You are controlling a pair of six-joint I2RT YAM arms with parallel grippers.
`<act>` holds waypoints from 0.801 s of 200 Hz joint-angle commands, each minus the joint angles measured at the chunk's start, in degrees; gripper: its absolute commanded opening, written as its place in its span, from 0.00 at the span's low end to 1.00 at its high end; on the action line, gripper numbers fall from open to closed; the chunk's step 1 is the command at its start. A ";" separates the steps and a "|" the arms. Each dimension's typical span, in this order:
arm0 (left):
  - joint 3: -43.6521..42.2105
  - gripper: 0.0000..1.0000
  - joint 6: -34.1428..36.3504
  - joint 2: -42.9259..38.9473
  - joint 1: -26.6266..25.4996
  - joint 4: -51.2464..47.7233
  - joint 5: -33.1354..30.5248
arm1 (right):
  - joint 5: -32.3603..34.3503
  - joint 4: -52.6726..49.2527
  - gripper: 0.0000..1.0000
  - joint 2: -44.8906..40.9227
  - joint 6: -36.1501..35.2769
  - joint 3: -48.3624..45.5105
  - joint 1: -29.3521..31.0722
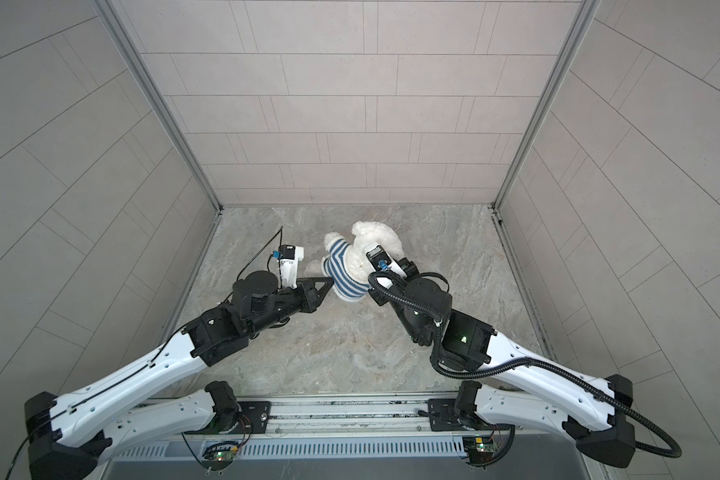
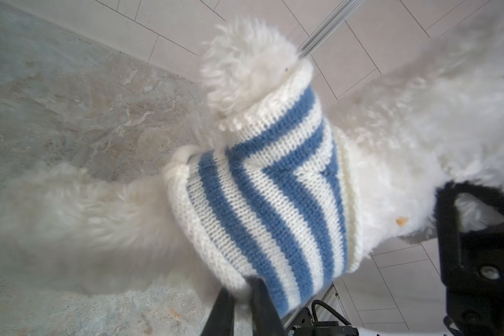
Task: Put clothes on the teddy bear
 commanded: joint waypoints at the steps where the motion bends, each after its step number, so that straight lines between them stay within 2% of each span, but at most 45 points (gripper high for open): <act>1: -1.25 0.09 -1.22 -1.58 0.33 1.87 -0.54 | 0.04 3.19 0.00 -0.59 -0.60 1.38 -0.15; 24: -3.31 0.00 -1.30 -3.10 1.17 0.18 -0.63 | 1.00 4.41 0.00 -1.52 -0.78 0.82 -0.24; 83: -10.76 0.00 -2.63 -5.82 9.57 0.74 4.24 | 1.22 3.55 0.00 -2.63 -1.28 1.23 -0.19; 116: -12.23 0.00 -3.77 -5.27 10.69 2.61 4.63 | 1.26 3.80 0.00 -2.37 -1.27 1.47 -0.20; 160: -12.54 0.00 -2.45 -5.63 10.56 7.33 8.94 | 0.22 3.62 0.00 -1.62 -1.43 1.91 -0.23</act>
